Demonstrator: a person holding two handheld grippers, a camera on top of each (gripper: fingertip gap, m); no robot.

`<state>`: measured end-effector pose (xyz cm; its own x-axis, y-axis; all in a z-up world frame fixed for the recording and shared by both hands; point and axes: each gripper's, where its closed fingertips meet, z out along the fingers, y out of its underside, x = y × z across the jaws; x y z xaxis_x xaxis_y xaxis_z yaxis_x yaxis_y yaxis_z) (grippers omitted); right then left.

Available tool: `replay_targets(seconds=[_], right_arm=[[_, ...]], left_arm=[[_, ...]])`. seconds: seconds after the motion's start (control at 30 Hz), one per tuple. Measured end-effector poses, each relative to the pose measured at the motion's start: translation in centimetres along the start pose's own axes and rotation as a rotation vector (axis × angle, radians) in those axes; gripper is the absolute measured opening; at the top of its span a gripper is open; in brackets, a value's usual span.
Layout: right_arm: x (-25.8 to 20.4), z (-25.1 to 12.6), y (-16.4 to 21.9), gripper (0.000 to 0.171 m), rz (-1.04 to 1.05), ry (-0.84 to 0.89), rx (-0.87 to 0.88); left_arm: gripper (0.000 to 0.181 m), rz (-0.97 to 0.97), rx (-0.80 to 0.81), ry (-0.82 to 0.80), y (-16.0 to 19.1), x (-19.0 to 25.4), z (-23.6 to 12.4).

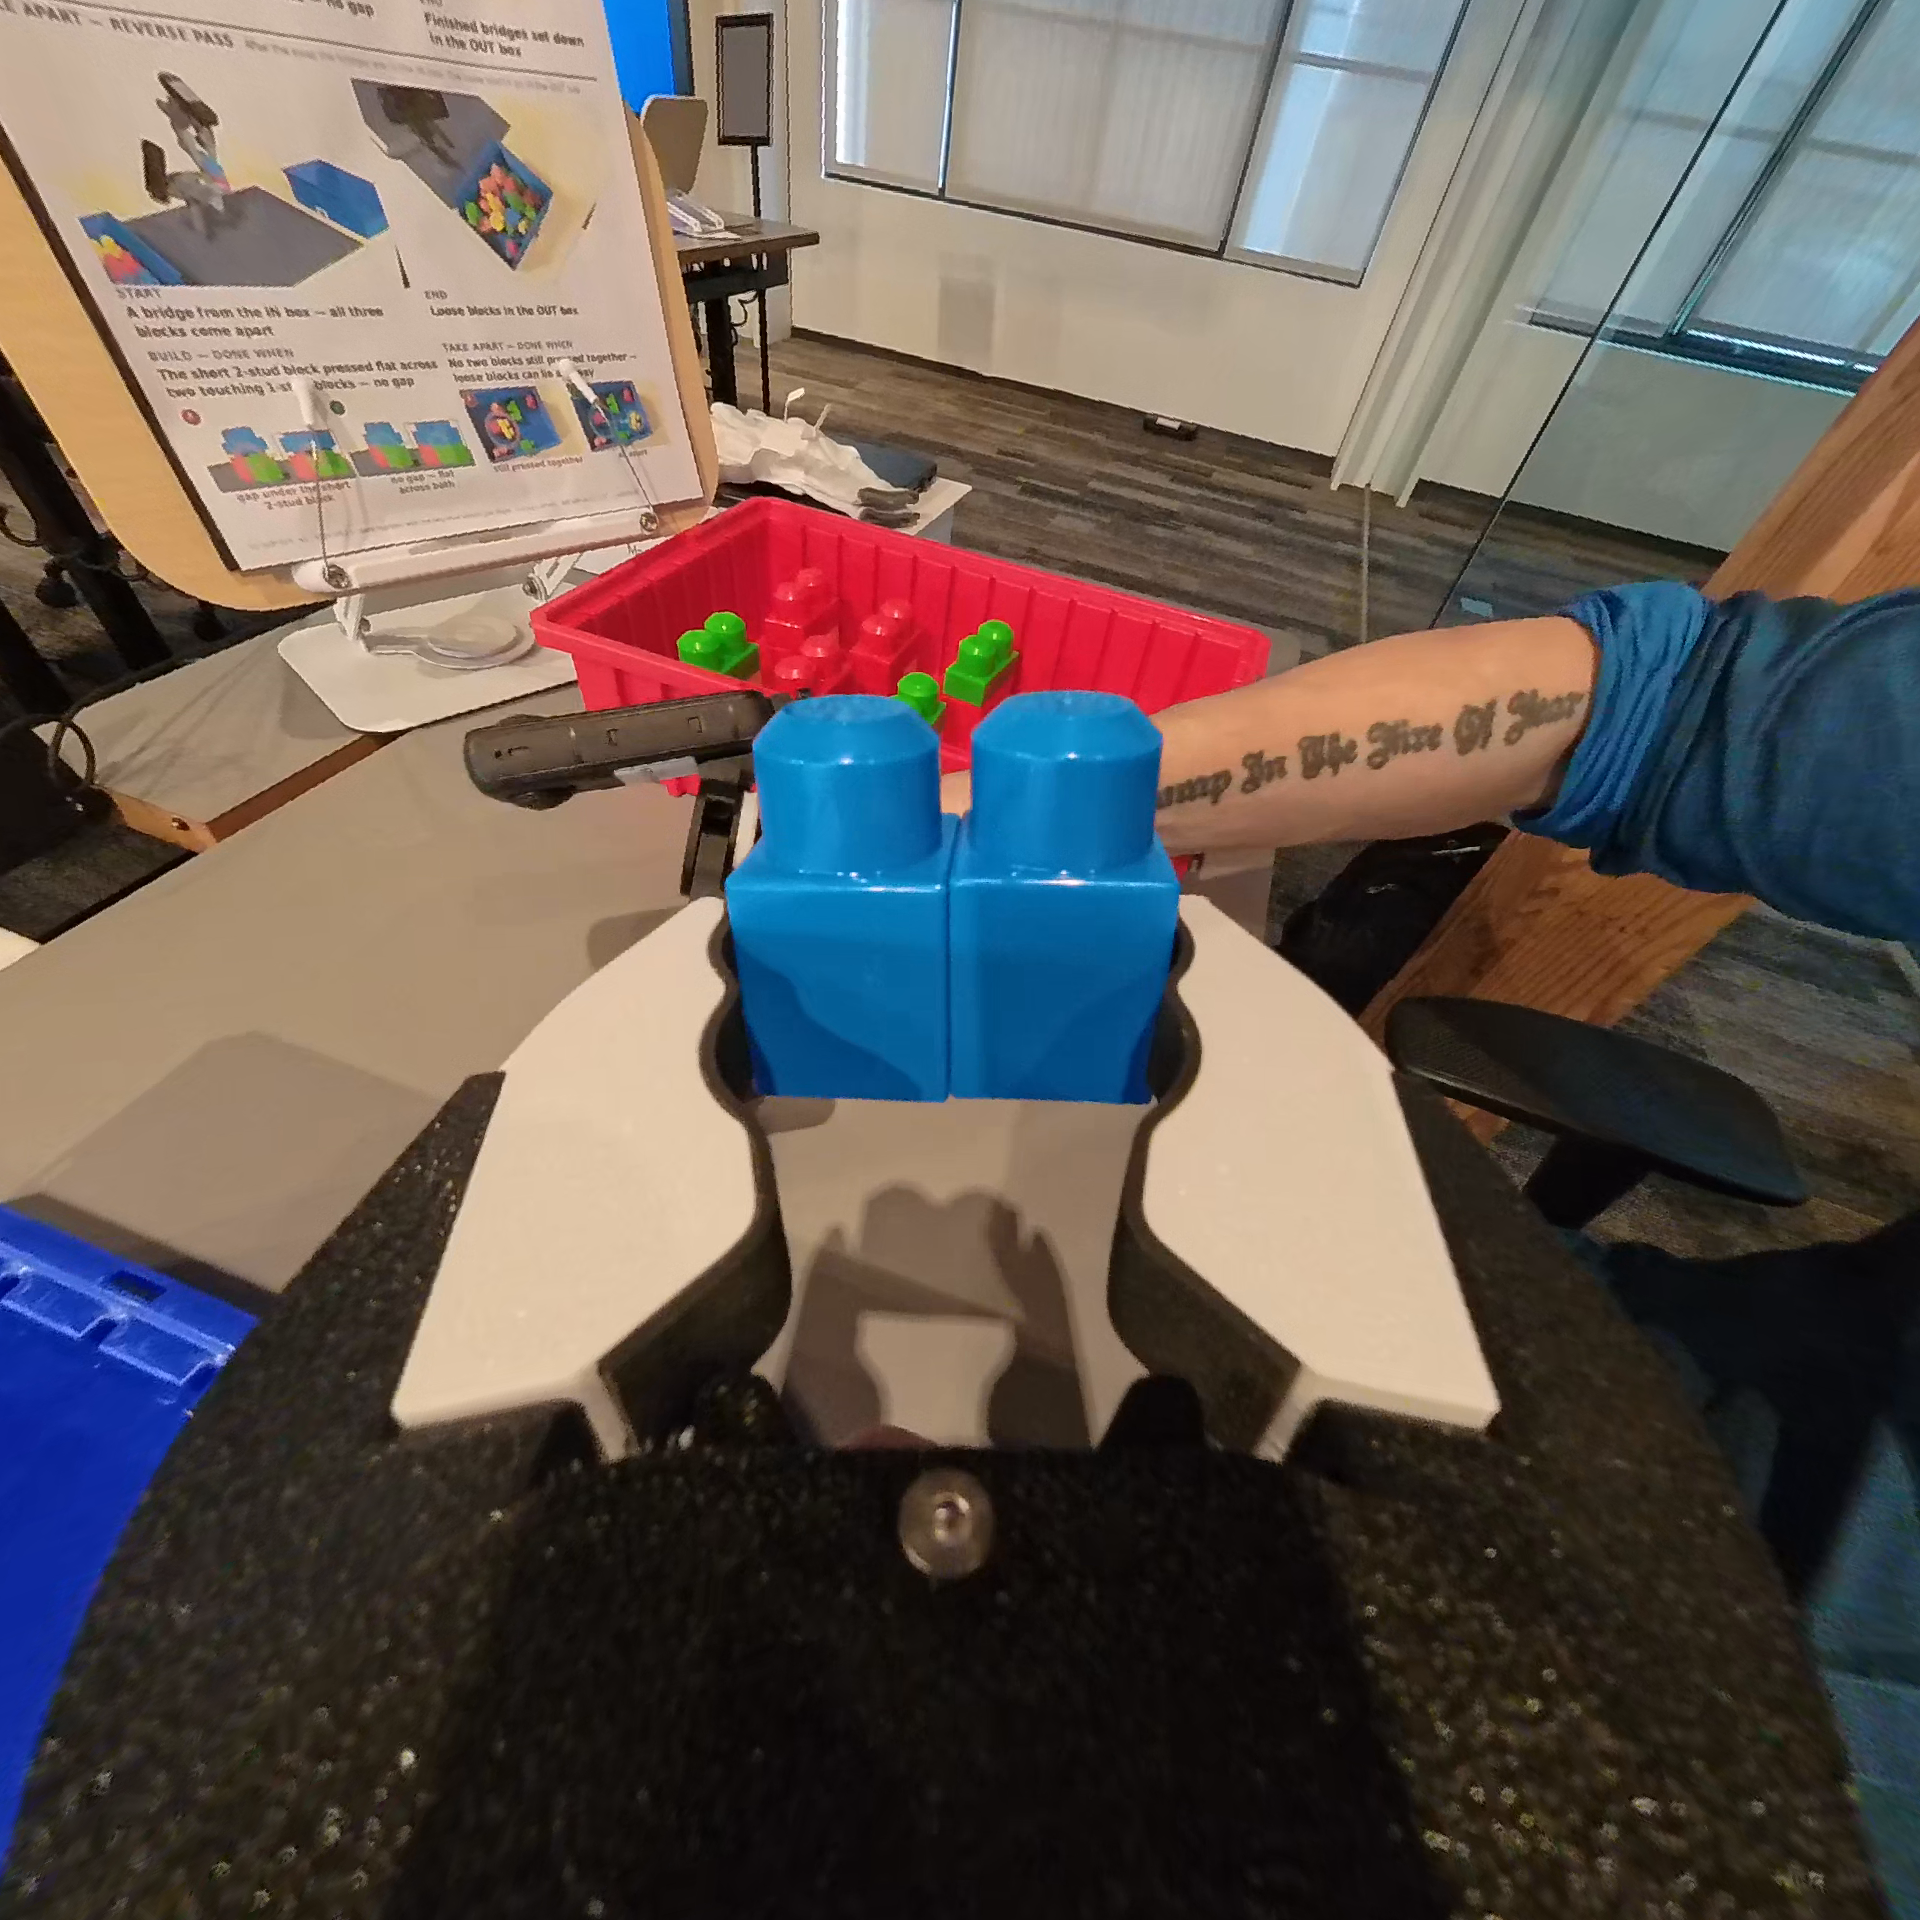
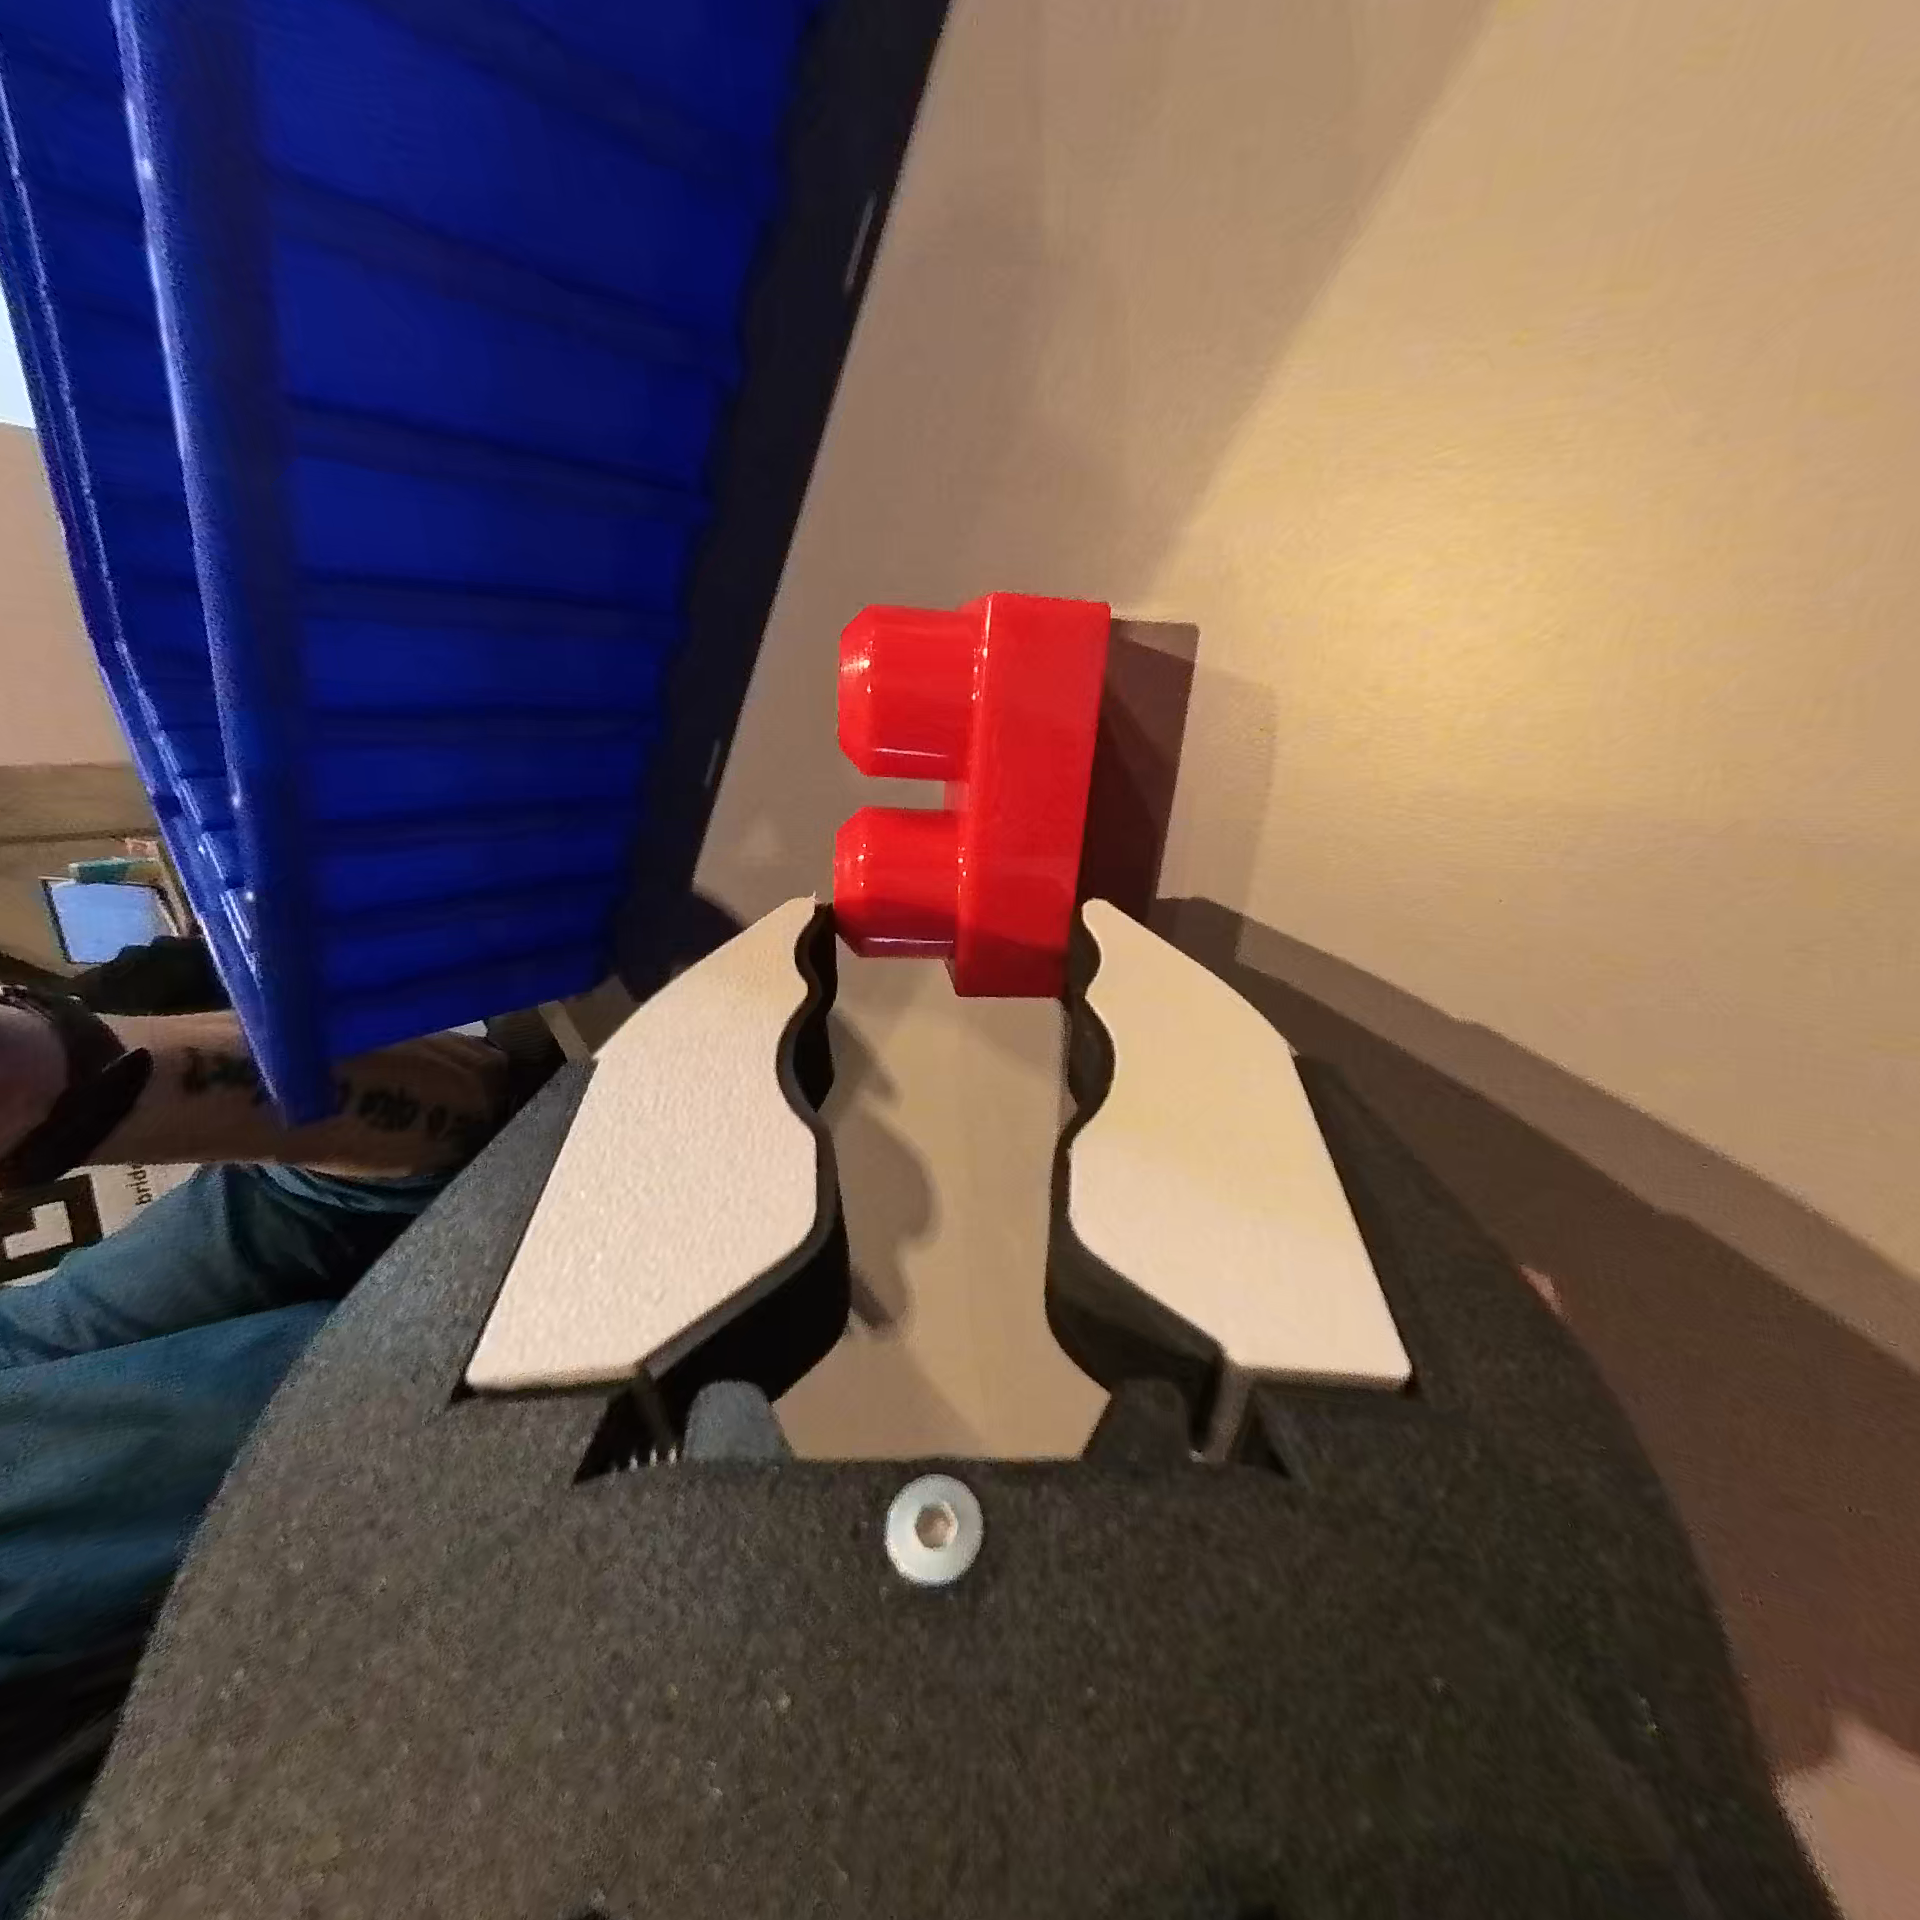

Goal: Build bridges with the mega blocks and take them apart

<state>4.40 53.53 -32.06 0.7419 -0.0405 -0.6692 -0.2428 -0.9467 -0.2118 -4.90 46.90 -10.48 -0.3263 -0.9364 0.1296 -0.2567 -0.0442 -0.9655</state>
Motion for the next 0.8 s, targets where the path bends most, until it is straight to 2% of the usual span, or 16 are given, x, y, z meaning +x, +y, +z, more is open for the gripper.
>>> replay_targets(seconds=[0.23,0.43,0.67,0.8], right_arm=[[0.6,-0.5,0.2,0.043,0.03,-0.015,-0.026],[1.7,-1.0,0.2,0.054,0.033,0.018,-0.021],[2.9,-2.0,-0.2,0.066,-0.012,0.126,-0.011],[3.2,-2.4,-0.3,0.066,-0.036,0.166,-0.01]], left_arm=[[0.075,-0.002,-0.01,0.008,0.2,0.2,0.4],[0.075,-0.004,-0.012,0.018,0.2,0.4,0.6],[0.075,-0.008,-0.017,0.028,0.4,0.5,0.9],[0.075,-0.01,-0.016,0.029,0.4,0.5,1.0]])
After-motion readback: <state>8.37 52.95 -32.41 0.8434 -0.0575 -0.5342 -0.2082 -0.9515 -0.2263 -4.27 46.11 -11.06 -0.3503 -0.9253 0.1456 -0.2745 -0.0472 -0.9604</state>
